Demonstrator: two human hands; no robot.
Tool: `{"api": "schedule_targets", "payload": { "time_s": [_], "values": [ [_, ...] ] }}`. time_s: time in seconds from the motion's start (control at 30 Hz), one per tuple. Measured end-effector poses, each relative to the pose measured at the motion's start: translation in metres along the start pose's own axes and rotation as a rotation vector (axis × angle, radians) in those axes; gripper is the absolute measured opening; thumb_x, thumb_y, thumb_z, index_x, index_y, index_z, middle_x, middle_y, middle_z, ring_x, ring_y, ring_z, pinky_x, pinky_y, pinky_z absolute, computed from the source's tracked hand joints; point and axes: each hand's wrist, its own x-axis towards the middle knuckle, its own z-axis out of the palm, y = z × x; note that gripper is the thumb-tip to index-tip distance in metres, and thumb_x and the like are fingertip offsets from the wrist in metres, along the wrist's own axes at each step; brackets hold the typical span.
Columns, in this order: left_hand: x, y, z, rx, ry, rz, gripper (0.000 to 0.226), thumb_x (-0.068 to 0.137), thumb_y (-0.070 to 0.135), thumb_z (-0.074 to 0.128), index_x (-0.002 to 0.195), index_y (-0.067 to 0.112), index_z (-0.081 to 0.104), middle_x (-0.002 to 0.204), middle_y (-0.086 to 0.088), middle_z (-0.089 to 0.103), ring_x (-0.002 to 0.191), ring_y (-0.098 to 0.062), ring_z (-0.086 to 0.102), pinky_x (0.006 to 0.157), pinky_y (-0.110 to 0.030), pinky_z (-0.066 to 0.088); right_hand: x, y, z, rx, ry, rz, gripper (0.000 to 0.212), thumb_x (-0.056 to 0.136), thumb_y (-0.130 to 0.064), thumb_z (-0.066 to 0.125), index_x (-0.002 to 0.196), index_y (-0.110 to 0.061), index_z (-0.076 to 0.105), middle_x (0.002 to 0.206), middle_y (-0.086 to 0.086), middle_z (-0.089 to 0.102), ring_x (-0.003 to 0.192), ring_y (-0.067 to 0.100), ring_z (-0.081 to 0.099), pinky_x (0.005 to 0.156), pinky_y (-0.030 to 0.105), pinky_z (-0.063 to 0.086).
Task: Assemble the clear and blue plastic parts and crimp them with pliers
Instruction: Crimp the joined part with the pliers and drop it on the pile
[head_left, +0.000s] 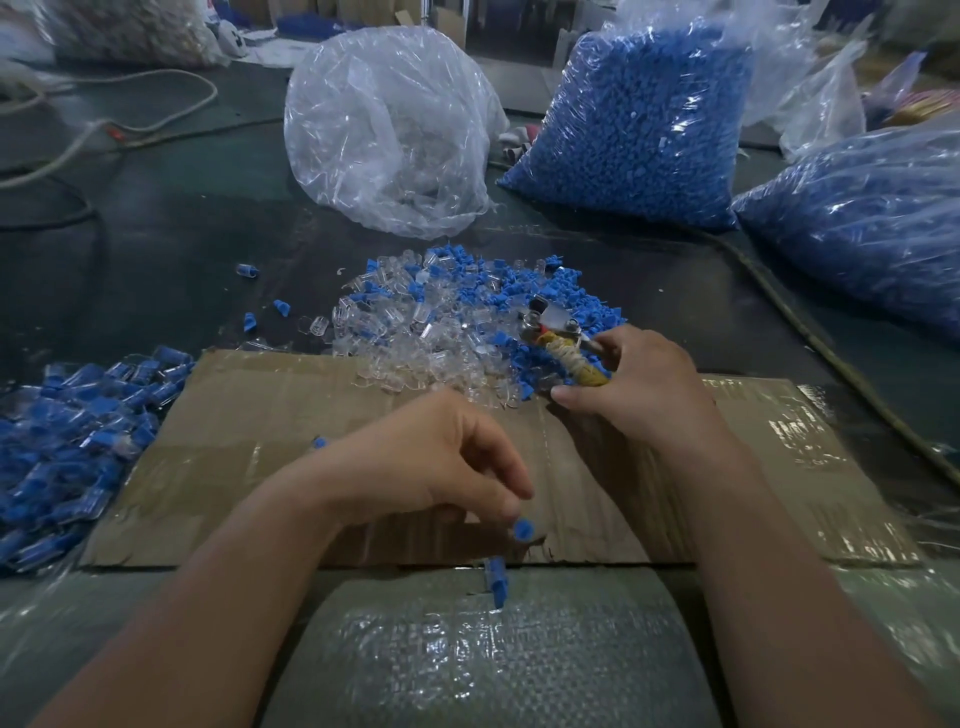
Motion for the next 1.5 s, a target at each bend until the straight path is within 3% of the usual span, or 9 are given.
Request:
{"api": "schedule_targets", "payload": {
  "time_s": [0.13, 0.27, 0.53, 0.7, 0.83, 1.07, 1.27, 1.4, 1.5],
  "values": [
    [-0.001, -0.002, 0.001, 0.013, -0.191, 0.003, 0.023, 0.07, -0.002, 0.075, 0.066, 0.02, 0.072, 0.068, 0.001, 0.069, 0.064, -0.01, 0.064, 0.061, -0.017, 0.05, 0.001, 0.004, 0.001, -0.003, -0.024, 0.046, 0.075, 0.064, -0.052, 0.076, 0.123, -0.013, 0.052, 0.12, 0.007, 0.055, 0.11, 0.025, 0.05, 0.088, 0.035, 0.04],
    [-0.002, -0.002, 0.001, 0.039, -0.138, 0.03, 0.016, 0.069, 0.008, 0.077, 0.064, 0.022, 0.073, 0.065, 0.004, 0.069, 0.061, -0.003, 0.062, 0.06, -0.015, 0.048, 0.004, 0.006, 0.002, -0.038, -0.054, 0.077, 0.074, 0.065, -0.056, 0.074, 0.121, -0.013, 0.051, 0.119, 0.007, 0.054, 0.109, 0.026, 0.048, 0.088, 0.036, 0.039],
    [0.01, -0.007, -0.001, 0.214, 0.743, 0.15, 0.015, 0.072, 0.013, 0.073, 0.073, 0.025, 0.063, 0.064, 0.009, 0.061, 0.052, -0.001, 0.055, 0.054, -0.018, 0.05, 0.004, 0.007, 0.004, -0.048, -0.09, 0.083, 0.07, 0.066, -0.058, 0.071, 0.118, -0.016, 0.051, 0.117, 0.006, 0.053, 0.107, 0.024, 0.047, 0.085, 0.035, 0.039],
    [0.018, -0.01, 0.006, 0.569, 0.69, 0.147, 0.03, 0.078, 0.025, 0.071, 0.107, 0.018, 0.064, 0.079, 0.018, 0.044, 0.07, 0.002, 0.042, 0.067, -0.021, 0.039, 0.004, 0.006, 0.003, -0.096, -0.097, 0.076, 0.071, 0.067, -0.062, 0.068, 0.119, -0.017, 0.05, 0.119, 0.006, 0.05, 0.109, 0.025, 0.044, 0.084, 0.034, 0.035],
    [0.02, -0.011, 0.006, 0.677, 0.637, 0.061, 0.033, 0.081, 0.035, 0.066, 0.112, 0.024, 0.062, 0.093, 0.011, 0.046, 0.085, -0.005, 0.047, 0.078, -0.025, 0.043, 0.003, 0.004, 0.004, -0.129, -0.121, 0.075, 0.077, 0.066, -0.067, 0.065, 0.122, -0.018, 0.046, 0.122, 0.007, 0.045, 0.112, 0.025, 0.04, 0.09, 0.036, 0.035],
    [0.02, -0.011, 0.006, 0.619, 0.697, 0.117, 0.02, 0.085, 0.018, 0.063, 0.105, 0.019, 0.066, 0.075, 0.022, 0.044, 0.07, 0.007, 0.045, 0.063, -0.011, 0.036, 0.001, 0.003, 0.004, -0.093, -0.148, 0.061, 0.082, 0.063, -0.067, 0.066, 0.125, -0.019, 0.045, 0.123, 0.006, 0.044, 0.112, 0.023, 0.038, 0.088, 0.034, 0.035],
    [0.023, -0.013, 0.002, 0.427, 0.865, 0.158, 0.019, 0.083, 0.012, 0.066, 0.101, 0.016, 0.068, 0.078, 0.014, 0.055, 0.072, -0.004, 0.056, 0.072, -0.026, 0.051, 0.001, 0.001, 0.005, -0.079, -0.084, 0.001, 0.089, 0.061, -0.061, 0.072, 0.132, -0.019, 0.041, 0.128, 0.003, 0.045, 0.116, 0.02, 0.04, 0.095, 0.034, 0.034],
    [0.02, -0.011, 0.003, 0.407, 0.855, 0.198, 0.012, 0.083, 0.014, 0.066, 0.094, 0.017, 0.068, 0.077, 0.015, 0.054, 0.072, 0.0, 0.054, 0.067, -0.017, 0.045, -0.005, -0.008, 0.0, 0.065, 0.101, -0.28, 0.045, 0.071, -0.035, 0.076, 0.112, -0.023, 0.061, 0.098, -0.013, 0.049, 0.089, 0.0, 0.041, 0.08, 0.019, 0.032],
    [0.02, -0.009, 0.003, 0.372, 0.837, 0.18, 0.015, 0.084, 0.013, 0.064, 0.098, 0.018, 0.065, 0.078, 0.013, 0.056, 0.073, -0.002, 0.056, 0.068, -0.02, 0.049, -0.009, -0.016, 0.002, -0.004, 0.002, -0.38, 0.025, 0.081, -0.022, 0.069, 0.106, -0.024, 0.068, 0.077, -0.019, 0.04, 0.072, 0.0, 0.039, 0.065, 0.016, 0.031]
  ]
}}
